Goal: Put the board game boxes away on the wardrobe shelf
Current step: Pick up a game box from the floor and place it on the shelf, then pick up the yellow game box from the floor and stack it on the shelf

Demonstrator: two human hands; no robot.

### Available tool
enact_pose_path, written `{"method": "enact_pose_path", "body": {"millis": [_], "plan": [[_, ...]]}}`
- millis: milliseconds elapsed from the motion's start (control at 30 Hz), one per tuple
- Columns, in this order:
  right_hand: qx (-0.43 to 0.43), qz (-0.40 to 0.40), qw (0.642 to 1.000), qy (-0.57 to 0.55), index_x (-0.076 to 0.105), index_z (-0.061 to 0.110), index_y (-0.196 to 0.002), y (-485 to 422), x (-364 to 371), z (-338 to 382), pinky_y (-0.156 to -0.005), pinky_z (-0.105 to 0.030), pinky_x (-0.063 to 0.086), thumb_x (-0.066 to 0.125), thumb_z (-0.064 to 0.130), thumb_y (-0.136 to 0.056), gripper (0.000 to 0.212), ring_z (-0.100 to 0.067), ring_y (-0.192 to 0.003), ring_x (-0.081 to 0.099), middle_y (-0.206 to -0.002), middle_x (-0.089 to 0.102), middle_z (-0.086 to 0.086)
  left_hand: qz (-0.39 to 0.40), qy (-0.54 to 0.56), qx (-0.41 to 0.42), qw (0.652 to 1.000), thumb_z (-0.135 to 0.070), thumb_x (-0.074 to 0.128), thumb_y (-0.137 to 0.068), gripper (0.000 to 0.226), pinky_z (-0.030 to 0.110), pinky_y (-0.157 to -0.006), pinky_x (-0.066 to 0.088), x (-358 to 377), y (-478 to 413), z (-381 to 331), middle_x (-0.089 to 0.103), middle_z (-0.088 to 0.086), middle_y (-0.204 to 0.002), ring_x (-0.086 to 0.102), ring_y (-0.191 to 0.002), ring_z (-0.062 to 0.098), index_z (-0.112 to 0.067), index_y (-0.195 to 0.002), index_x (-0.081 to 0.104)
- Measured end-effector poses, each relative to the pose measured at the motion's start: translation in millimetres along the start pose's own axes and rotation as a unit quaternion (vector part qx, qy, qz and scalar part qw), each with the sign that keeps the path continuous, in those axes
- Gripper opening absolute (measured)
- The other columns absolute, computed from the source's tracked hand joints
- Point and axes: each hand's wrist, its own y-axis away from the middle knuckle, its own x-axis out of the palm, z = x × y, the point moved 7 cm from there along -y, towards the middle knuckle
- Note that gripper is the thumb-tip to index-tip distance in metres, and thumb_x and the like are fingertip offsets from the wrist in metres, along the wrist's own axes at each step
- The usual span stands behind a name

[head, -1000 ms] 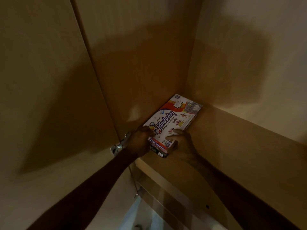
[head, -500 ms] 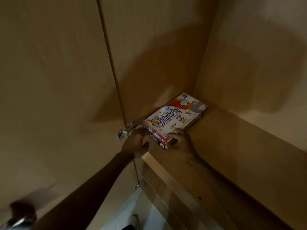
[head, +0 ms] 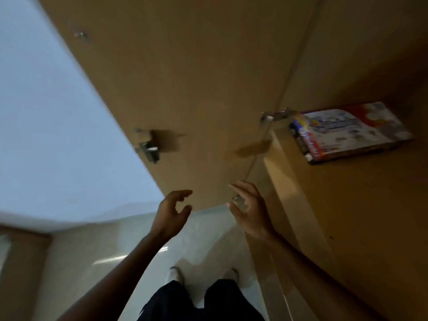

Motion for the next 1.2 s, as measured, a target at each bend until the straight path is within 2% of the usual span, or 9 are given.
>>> {"method": "enact_pose_path", "body": {"millis": [300, 367, 467, 567, 667, 767, 800, 1067, 1200], "plan": [[-0.121, 0.228, 0.965, -0.046, 0.058, 0.029, -0.128, 49.0, 231.1, 174.9, -0.094, -0.021, 0.044, 0.070, 0.025, -0.082, 0.047, 0.000, -0.114, 0.052, -0.125, 0.053, 0.016, -0.212, 0.090, -0.159, 0.960, -0.014, 0.067, -0.084, 0.038, 0.027, -0.089, 0.047, -186.0, 183.0, 154.5, 0.064, -0.014, -0.117, 0.059, -0.106, 0.002, -0.031, -0.117, 0.064], [-0.122, 0.259, 0.957, -0.052, 0.058, 0.030, -0.127, 65.7, 269.5, 197.8, -0.092, -0.021, 0.044, 0.070, 0.026, -0.081, 0.048, 0.004, -0.113, 0.051, -0.125, 0.054, 0.017, -0.228, 0.083, -0.176, 0.954, -0.015, 0.068, -0.084, 0.038, 0.024, -0.088, 0.046, -207.5, 217.4, 177.6, 0.063, -0.014, -0.117, 0.059, -0.105, 0.002, -0.031, -0.117, 0.064], [-0.164, 0.337, 0.926, -0.043, 0.056, 0.032, -0.129, 109.4, 349.1, 253.6, -0.092, -0.025, 0.046, 0.070, 0.029, -0.081, 0.050, 0.001, -0.114, 0.051, -0.126, 0.053, 0.018, -0.290, 0.100, -0.220, 0.926, -0.015, 0.067, -0.084, 0.038, 0.023, -0.087, 0.045, -253.7, 296.8, 224.6, 0.063, -0.017, -0.116, 0.058, -0.105, 0.000, -0.032, -0.117, 0.064], [-0.219, 0.418, 0.881, -0.034, 0.055, 0.034, -0.130, 161.0, 417.4, 310.7, -0.089, -0.020, 0.045, 0.070, 0.030, -0.081, 0.051, 0.002, -0.112, 0.052, -0.124, 0.053, 0.018, -0.367, 0.113, -0.269, 0.883, -0.017, 0.067, -0.085, 0.038, 0.026, -0.091, 0.045, -289.7, 381.1, 262.0, 0.063, -0.016, -0.117, 0.057, -0.106, 0.001, -0.038, -0.116, 0.061], [-0.286, 0.504, 0.815, -0.011, 0.057, 0.031, -0.130, 223.0, 490.0, 368.3, -0.082, -0.015, 0.040, 0.072, 0.027, -0.080, 0.052, 0.002, -0.107, 0.053, -0.122, 0.055, 0.016, -0.468, 0.130, -0.324, 0.812, -0.018, 0.067, -0.085, 0.036, 0.027, -0.092, 0.046, -316.4, 475.0, 293.0, 0.063, -0.016, -0.117, 0.057, -0.106, 0.001, -0.036, -0.117, 0.061], [-0.341, 0.562, 0.753, 0.007, 0.058, 0.029, -0.129, 277.0, 542.4, 410.6, -0.077, -0.009, 0.037, 0.073, 0.026, -0.078, 0.053, 0.001, -0.103, 0.054, -0.120, 0.057, 0.013, -0.528, 0.137, -0.366, 0.754, -0.017, 0.067, -0.086, 0.036, 0.024, -0.092, 0.045, -328.5, 542.5, 309.3, 0.062, -0.014, -0.116, 0.057, -0.106, 0.001, -0.031, -0.119, 0.062], [-0.362, 0.590, 0.722, 0.015, 0.058, 0.029, -0.129, 307.3, 565.7, 427.5, -0.077, -0.008, 0.037, 0.073, 0.026, -0.079, 0.053, 0.000, -0.103, 0.054, -0.120, 0.058, 0.012, -0.559, 0.144, -0.383, 0.721, -0.017, 0.067, -0.086, 0.037, 0.024, -0.091, 0.045, -332.1, 575.1, 317.4, 0.063, -0.013, -0.116, 0.057, -0.105, 0.001, -0.030, -0.119, 0.062], [-0.475, 0.687, 0.549, 0.040, 0.052, 0.034, -0.133, 484.1, 680.5, 516.2, -0.085, -0.024, 0.050, 0.072, 0.032, -0.081, 0.056, -0.003, -0.105, 0.055, -0.126, 0.054, 0.016, -0.670, 0.185, -0.460, 0.553, -0.018, 0.066, -0.087, 0.039, 0.028, -0.094, 0.048, -351.2, 736.9, 359.4, 0.061, -0.013, -0.116, 0.056, -0.106, 0.001, -0.030, -0.123, 0.059], [-0.524, 0.726, 0.440, 0.067, 0.050, 0.031, -0.136, 593.8, 719.2, 549.8, -0.094, -0.030, 0.050, 0.070, 0.033, -0.083, 0.056, -0.006, -0.111, 0.054, -0.131, 0.054, 0.010, -0.730, 0.214, -0.479, 0.438, -0.020, 0.064, -0.088, 0.038, 0.023, -0.089, 0.047, -344.9, 825.6, 367.5, 0.059, -0.018, -0.114, 0.055, -0.107, 0.000, -0.034, -0.123, 0.059]]}}
